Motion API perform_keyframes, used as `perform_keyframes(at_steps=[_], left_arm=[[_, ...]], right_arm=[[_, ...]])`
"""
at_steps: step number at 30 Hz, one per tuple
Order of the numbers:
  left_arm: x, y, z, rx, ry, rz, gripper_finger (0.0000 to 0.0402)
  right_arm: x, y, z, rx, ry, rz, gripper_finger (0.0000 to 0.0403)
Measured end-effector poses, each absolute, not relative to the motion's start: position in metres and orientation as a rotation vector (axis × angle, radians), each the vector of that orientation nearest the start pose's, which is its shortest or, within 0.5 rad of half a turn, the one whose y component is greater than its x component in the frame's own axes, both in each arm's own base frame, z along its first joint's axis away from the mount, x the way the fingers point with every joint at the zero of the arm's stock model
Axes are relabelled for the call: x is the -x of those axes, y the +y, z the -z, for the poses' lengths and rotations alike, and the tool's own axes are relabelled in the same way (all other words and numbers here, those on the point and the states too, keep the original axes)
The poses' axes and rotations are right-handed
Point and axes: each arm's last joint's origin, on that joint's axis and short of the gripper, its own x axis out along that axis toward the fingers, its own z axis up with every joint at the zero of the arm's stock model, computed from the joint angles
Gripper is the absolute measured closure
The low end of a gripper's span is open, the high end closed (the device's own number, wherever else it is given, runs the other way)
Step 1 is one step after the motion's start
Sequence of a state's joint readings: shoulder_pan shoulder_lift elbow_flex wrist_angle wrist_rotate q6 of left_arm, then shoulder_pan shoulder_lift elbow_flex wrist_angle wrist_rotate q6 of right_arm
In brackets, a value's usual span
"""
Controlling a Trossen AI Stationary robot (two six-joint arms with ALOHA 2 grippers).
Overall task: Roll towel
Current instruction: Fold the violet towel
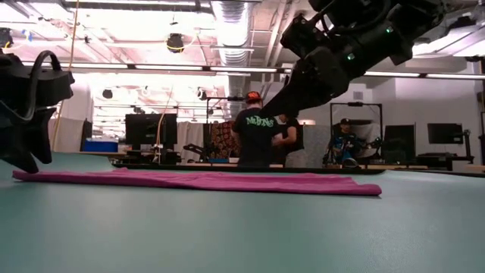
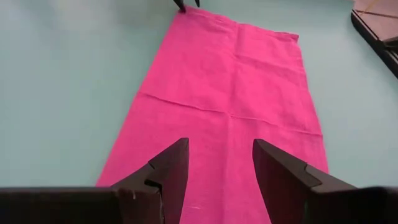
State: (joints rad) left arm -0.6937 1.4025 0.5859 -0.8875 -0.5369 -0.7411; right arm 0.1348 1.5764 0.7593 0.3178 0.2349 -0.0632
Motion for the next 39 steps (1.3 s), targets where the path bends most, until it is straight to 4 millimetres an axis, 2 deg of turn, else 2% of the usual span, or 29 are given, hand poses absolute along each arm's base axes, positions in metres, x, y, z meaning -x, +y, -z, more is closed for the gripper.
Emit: perform_keyframes(at_steps=[8, 15, 18, 23, 28, 32, 35, 39], left_arm=[[-0.148, -0.104, -0.142, -0.409, 1.298, -0.330, 0.0297], [-0.162, -0.113, -0.163, -0.409, 1.182, -0.371, 0.0297], [-0.174, -0.121, -0.171, -0.377, 1.060, -0.357, 0.0297], [-0.198, -0.135, -0.177, -0.281, 0.833, -0.288, 0.0297], [-0.221, -0.136, -0.186, -0.038, 0.671, -0.289, 0.0297], [-0.228, -0.138, -0.191, -0.092, 0.618, -0.242, 0.0297], [-0.233, -0.135, -0.187, -0.172, 0.636, -0.233, 0.0297], [-0.242, -0.138, -0.164, -0.278, 0.708, -0.206, 0.0297]], right_arm=[[-0.312, 0.049, -0.182, 0.172, 0.515, 0.035, 0.0204], [-0.302, 0.069, -0.172, 0.196, 0.631, -0.030, 0.0204], [-0.303, 0.073, -0.171, 0.201, 0.604, 0.016, 0.0207], [-0.319, 0.061, -0.174, 0.243, 0.477, 0.094, 0.0219], [-0.335, 0.045, -0.165, 0.189, 0.494, 0.121, 0.0228], [-0.335, 0.050, -0.157, 0.214, 0.527, 0.061, 0.0229], [-0.334, 0.055, -0.158, 0.219, 0.530, 0.043, 0.0229], [-0.333, 0.062, -0.160, 0.231, 0.518, 0.024, 0.0229]])
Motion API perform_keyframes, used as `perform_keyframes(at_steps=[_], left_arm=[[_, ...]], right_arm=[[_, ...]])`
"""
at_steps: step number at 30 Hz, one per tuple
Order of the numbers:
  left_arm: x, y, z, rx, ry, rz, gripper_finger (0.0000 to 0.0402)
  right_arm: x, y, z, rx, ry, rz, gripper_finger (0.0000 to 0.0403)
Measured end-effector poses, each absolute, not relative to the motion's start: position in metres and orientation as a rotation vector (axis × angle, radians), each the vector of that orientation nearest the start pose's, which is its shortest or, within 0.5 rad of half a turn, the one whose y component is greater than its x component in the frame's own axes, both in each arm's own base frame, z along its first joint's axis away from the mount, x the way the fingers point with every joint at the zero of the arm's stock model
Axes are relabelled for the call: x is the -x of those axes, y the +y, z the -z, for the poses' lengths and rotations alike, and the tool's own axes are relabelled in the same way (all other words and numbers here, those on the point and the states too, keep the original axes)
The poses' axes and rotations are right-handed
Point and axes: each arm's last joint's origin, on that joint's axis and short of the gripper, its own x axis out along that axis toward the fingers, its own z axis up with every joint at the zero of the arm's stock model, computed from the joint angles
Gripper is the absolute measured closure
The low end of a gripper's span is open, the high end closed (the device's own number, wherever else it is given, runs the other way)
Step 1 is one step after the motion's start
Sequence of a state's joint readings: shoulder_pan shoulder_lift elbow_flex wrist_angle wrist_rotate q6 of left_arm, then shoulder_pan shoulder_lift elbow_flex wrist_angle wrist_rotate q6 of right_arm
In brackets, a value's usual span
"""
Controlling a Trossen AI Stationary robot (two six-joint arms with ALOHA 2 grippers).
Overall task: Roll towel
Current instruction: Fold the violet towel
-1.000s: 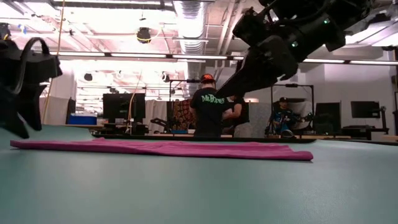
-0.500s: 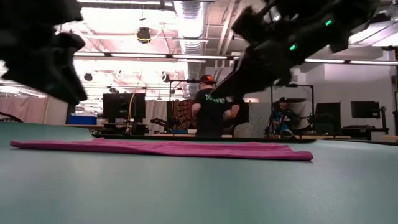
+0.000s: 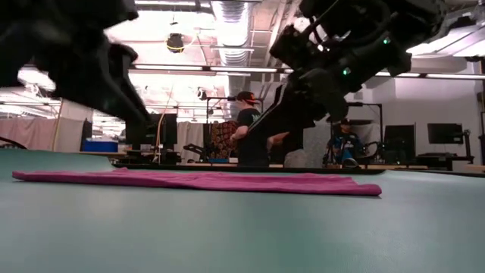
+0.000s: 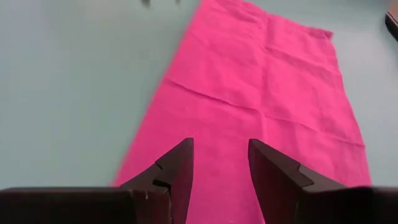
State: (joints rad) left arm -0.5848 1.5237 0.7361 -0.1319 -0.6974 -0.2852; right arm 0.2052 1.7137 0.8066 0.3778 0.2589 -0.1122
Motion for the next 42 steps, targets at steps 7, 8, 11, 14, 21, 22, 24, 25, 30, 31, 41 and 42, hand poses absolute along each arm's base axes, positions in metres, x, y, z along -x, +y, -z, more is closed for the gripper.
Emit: perform_keyframes(at_steps=[7, 8, 11, 14, 21, 22, 24, 25, 30, 31, 41, 42], left_arm=[[-0.262, -0.141, -0.127, -0.405, 0.810, -0.212, 0.0297], [-0.264, -0.142, -0.124, -0.425, 0.820, -0.206, 0.0297], [-0.267, -0.143, -0.118, -0.490, 0.855, -0.196, 0.0297], [-0.267, -0.142, -0.115, -0.530, 0.867, -0.209, 0.0297], [-0.270, -0.123, -0.113, -0.504, 0.961, -0.230, 0.0297], [-0.272, -0.121, -0.114, -0.491, 0.973, -0.216, 0.0297], [-0.274, -0.117, -0.114, -0.475, 0.981, -0.214, 0.0297], [-0.274, -0.115, -0.113, -0.475, 0.986, -0.218, 0.0298], [-0.276, -0.110, -0.112, -0.443, 1.012, -0.202, 0.0333], [-0.276, -0.110, -0.112, -0.441, 1.014, -0.199, 0.0347], [-0.283, -0.113, -0.119, -0.434, 1.001, -0.204, 0.0401], [-0.285, -0.113, -0.121, -0.433, 0.993, -0.206, 0.0401]], right_arm=[[-0.330, 0.065, -0.160, 0.227, 0.544, 0.018, 0.0230], [-0.330, 0.065, -0.160, 0.225, 0.544, 0.020, 0.0230], [-0.330, 0.067, -0.160, 0.226, 0.543, 0.013, 0.0230], [-0.330, 0.067, -0.160, 0.222, 0.542, 0.014, 0.0230], [-0.330, 0.068, -0.160, 0.211, 0.543, 0.014, 0.0230], [-0.329, 0.069, -0.160, 0.212, 0.543, 0.011, 0.0230], [-0.329, 0.069, -0.160, 0.214, 0.543, 0.015, 0.0230], [-0.329, 0.069, -0.160, 0.214, 0.542, 0.016, 0.0230], [-0.329, 0.070, -0.160, 0.214, 0.543, 0.018, 0.0230], [-0.329, 0.070, -0.160, 0.214, 0.543, 0.017, 0.0230], [-0.330, 0.071, -0.161, 0.188, 0.525, 0.020, 0.0230], [-0.330, 0.071, -0.161, 0.185, 0.521, 0.019, 0.0230]])
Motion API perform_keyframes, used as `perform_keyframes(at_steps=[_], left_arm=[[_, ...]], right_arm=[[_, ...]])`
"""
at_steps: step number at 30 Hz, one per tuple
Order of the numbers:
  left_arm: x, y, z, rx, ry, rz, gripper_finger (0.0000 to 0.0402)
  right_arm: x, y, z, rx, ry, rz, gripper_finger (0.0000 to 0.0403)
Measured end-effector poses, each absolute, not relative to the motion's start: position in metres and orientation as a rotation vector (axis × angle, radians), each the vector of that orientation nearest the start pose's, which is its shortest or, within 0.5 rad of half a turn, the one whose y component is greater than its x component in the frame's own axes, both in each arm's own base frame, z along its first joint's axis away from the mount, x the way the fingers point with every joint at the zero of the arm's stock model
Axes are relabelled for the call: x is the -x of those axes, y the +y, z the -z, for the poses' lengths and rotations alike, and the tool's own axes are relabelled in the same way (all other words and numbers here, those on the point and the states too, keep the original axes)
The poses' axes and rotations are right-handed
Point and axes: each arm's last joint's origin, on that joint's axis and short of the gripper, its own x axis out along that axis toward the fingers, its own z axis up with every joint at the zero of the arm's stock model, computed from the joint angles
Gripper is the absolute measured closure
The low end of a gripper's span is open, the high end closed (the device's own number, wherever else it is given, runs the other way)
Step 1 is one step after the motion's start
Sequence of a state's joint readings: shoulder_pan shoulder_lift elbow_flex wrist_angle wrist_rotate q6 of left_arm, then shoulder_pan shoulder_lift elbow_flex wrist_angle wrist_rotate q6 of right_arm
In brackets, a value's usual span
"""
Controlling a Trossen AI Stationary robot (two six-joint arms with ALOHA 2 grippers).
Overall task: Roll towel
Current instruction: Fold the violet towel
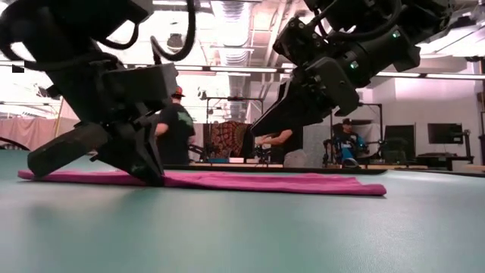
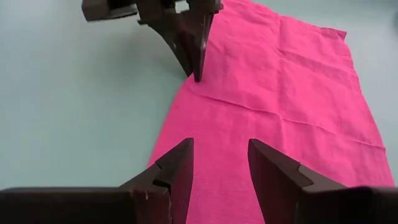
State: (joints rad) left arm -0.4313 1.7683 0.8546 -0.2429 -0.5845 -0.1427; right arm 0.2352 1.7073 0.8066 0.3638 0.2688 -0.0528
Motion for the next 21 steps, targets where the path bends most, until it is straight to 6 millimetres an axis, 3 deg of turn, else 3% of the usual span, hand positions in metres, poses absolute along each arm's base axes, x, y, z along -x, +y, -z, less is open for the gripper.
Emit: perform_keyframes(at_steps=[5, 10, 17, 21], left_arm=[[-0.287, -0.114, -0.125, -0.458, 0.991, -0.224, 0.0401], [-0.286, -0.113, -0.127, -0.489, 1.031, -0.227, 0.0401], [-0.284, -0.112, -0.127, -0.510, 1.061, -0.224, 0.0401], [-0.282, -0.112, -0.126, -0.518, 1.074, -0.225, 0.0401]], right_arm=[[-0.331, 0.069, -0.163, 0.186, 0.506, 0.042, 0.0230], [-0.338, 0.054, -0.170, 0.177, 0.477, 0.168, 0.0230], [-0.355, 0.009, -0.190, 0.150, 0.441, 0.311, 0.0230], [-0.350, -0.026, -0.184, 0.053, 0.530, 0.432, 0.0230]])
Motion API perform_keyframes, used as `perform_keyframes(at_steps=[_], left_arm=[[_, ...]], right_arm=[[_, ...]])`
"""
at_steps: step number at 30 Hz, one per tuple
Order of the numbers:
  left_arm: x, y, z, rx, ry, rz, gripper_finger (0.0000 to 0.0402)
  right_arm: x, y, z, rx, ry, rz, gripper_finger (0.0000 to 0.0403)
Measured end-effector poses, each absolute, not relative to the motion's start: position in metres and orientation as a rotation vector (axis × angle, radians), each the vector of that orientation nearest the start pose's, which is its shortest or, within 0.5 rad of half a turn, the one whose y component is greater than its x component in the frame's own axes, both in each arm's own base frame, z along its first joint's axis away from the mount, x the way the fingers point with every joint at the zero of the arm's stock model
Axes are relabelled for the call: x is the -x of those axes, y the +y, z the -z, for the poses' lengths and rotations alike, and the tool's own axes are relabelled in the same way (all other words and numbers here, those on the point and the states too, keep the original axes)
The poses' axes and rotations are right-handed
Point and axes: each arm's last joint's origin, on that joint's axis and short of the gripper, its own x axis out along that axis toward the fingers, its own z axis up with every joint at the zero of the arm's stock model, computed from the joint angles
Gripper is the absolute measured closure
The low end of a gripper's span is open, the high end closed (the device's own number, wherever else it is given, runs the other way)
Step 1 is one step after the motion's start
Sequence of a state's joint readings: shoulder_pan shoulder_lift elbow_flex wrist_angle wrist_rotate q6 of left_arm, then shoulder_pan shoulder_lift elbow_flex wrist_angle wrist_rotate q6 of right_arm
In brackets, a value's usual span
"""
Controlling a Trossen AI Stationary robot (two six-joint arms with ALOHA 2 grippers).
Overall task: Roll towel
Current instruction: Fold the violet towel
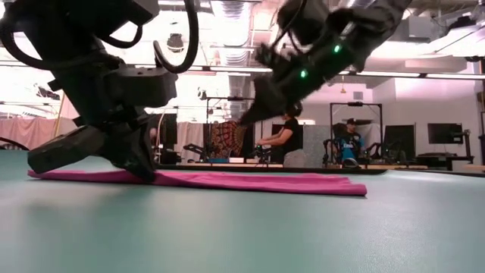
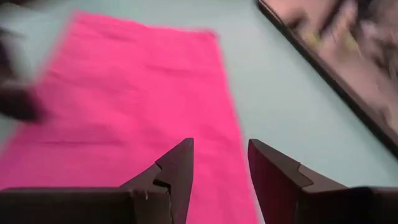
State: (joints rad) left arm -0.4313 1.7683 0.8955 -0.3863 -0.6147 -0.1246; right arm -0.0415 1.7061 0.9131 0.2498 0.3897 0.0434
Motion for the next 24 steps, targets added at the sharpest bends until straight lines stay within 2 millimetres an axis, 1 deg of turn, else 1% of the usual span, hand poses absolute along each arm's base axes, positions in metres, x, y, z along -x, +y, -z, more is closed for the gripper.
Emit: perform_keyframes(at_steps=[3, 5, 7, 10, 15, 21, 24], left_arm=[[-0.279, -0.110, -0.125, -0.543, 1.112, -0.225, 0.0401], [-0.276, -0.109, -0.124, -0.568, 1.142, -0.222, 0.0402], [-0.274, -0.108, -0.124, -0.590, 1.167, -0.218, 0.0401], [-0.273, -0.105, -0.124, -0.628, 1.184, -0.225, 0.0401], [-0.271, -0.103, -0.125, -0.709, 1.199, -0.240, 0.0401], [-0.271, -0.102, -0.125, -0.749, 1.204, -0.222, 0.0401], [-0.270, -0.102, -0.125, -0.747, 1.205, -0.225, 0.0401]], right_arm=[[-0.339, -0.042, -0.170, -0.007, 0.688, 0.505, 0.0230], [-0.329, -0.045, -0.160, -0.022, 0.807, 0.532, 0.0230], [-0.322, -0.043, -0.154, -0.027, 0.871, 0.541, 0.0230], [-0.316, -0.036, -0.146, -0.025, 0.904, 0.544, 0.0230], [-0.306, -0.018, -0.133, -0.046, 0.936, 0.538, 0.0230], [-0.298, 0.002, -0.125, -0.081, 0.925, 0.554, 0.0230], [-0.295, 0.018, -0.123, -0.104, 0.916, 0.542, 0.0230]])
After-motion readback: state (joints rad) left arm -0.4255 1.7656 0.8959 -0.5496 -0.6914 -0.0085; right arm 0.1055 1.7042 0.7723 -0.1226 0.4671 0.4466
